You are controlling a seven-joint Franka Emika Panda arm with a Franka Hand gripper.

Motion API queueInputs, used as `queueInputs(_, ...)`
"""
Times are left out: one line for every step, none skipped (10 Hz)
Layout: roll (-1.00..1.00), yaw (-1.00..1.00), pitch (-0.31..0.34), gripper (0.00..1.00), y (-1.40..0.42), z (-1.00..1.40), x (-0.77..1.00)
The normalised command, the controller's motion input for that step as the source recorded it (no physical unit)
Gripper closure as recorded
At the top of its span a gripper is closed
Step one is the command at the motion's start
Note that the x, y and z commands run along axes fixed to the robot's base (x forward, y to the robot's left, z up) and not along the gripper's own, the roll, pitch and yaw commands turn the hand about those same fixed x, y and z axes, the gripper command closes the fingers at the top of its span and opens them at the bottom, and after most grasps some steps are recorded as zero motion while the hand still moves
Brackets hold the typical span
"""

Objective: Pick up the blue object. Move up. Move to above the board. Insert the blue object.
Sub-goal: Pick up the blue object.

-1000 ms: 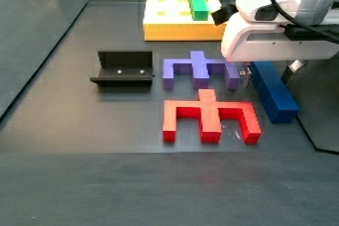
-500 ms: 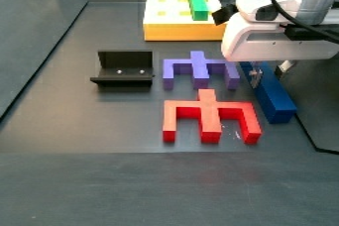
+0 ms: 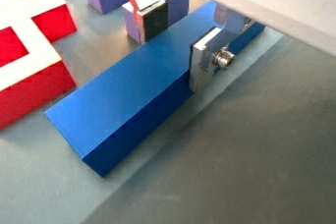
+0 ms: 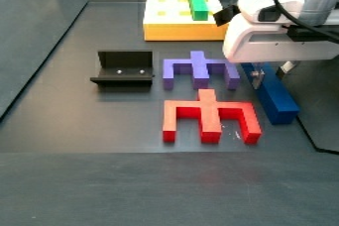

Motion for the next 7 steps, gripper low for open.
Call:
queueInputs(0.0,0.0,0.0,1.0,0.0,0.0,0.0)
queueInputs(0.0,0.0,0.0,1.0,0.0,0.0,0.0)
queueInputs(0.0,0.0,0.0,1.0,0.0,0.0,0.0)
queueInputs(0.0,0.0,0.0,1.0,0.0,0.0,0.0)
queueInputs(0.0,0.0,0.0,1.0,0.0,0.0,0.0)
queueInputs(0.0,0.0,0.0,1.0,0.0,0.0,0.0)
queueInputs(0.0,0.0,0.0,1.0,0.0,0.0,0.0)
